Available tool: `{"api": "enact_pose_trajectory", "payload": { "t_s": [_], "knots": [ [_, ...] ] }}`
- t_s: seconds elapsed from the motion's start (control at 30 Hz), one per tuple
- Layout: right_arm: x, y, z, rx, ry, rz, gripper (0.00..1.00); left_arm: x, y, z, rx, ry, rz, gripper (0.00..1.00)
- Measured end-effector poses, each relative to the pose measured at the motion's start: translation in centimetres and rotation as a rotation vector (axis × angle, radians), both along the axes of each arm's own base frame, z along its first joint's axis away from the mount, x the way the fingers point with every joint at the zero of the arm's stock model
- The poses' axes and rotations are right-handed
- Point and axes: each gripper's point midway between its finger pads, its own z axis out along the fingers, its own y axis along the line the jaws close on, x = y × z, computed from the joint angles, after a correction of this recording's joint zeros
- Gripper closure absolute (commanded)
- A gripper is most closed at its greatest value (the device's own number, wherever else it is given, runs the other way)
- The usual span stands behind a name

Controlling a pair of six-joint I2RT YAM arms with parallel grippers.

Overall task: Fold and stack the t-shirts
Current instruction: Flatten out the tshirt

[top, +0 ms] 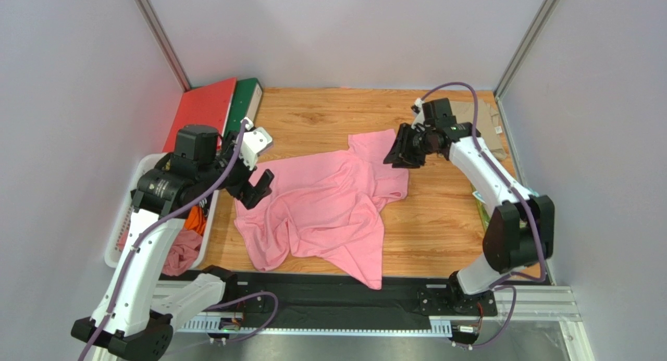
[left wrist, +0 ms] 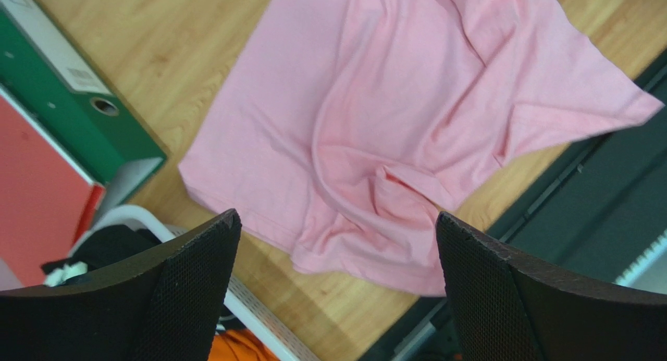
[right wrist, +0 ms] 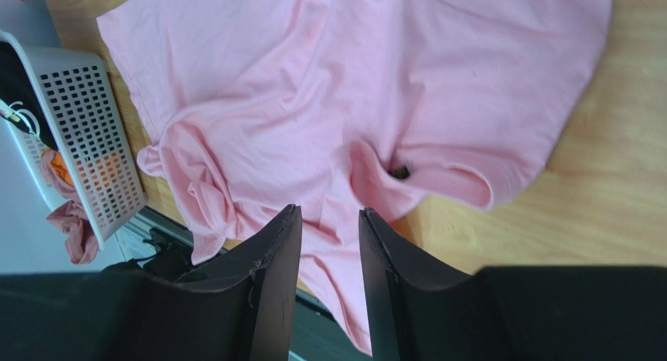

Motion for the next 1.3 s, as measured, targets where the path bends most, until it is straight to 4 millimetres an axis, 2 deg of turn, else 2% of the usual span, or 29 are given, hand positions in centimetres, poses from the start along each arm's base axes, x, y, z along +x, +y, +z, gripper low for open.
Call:
{"api": "enact_pose_trajectory", "payload": {
  "t_s": [0.1, 0.23, 0.33, 0.4, 0.5, 0.57, 0.73, 0.87, 0.97, 1.03, 1.13, 1.3],
  "knots": [
    [2.7, 1.6, -0.9, -0.007, -0.002, 0.026, 0.67, 1.6, -0.2, -0.1, -0.017, -0.053, 0.028, 0.03],
    [5.0, 2.5, -2.7, -0.032, 0.014, 0.035, 0.69, 4.7, -1.0, -1.8, -0.009, -0.026, 0.056, 0.09],
    [6.3, 2.4, -4.3, -0.062, 0.035, 0.031, 0.68, 8.1, -1.7, -4.5, 0.034, 0.049, 0.08, 0.1],
    [7.1, 2.4, -5.2, -0.081, 0.046, 0.031, 0.68, 10.4, -2.0, -7.2, 0.07, 0.118, 0.103, 0.11],
    [8.0, 1.9, -5.8, -0.114, 0.049, 0.028, 0.67, 12.1, -1.8, -10.2, 0.119, 0.197, 0.143, 0.14],
    [8.2, 1.6, -5.8, -0.125, 0.047, 0.024, 0.67, 13.3, -1.5, -10.8, 0.127, 0.221, 0.175, 0.16],
    [8.8, 0.5, -5.9, -0.132, 0.048, 0.004, 0.71, 16.3, 0.4, -10.5, 0.136, 0.198, 0.263, 0.2],
    [9.0, 0.1, -7.6, -0.139, 0.089, -0.005, 0.73, 16.5, 1.3, -11.4, 0.172, 0.219, 0.292, 0.24],
    [8.8, 0.2, -9.4, -0.145, 0.136, -0.005, 0.73, 15.9, 1.6, -11.9, 0.192, 0.249, 0.295, 0.26],
    [8.6, 0.2, -10.2, -0.148, 0.16, -0.005, 0.73, 15.4, 1.7, -12.1, 0.201, 0.268, 0.295, 0.3],
    [8.6, 0.2, -10.7, -0.15, 0.17, -0.005, 0.73, 14.6, 1.9, -12.4, 0.214, 0.301, 0.293, 0.36],
    [8.8, 0.4, -11.2, -0.155, 0.181, 0.0, 0.73, 13.5, 2.2, -12.8, 0.232, 0.344, 0.289, 0.4]
  ]
}}
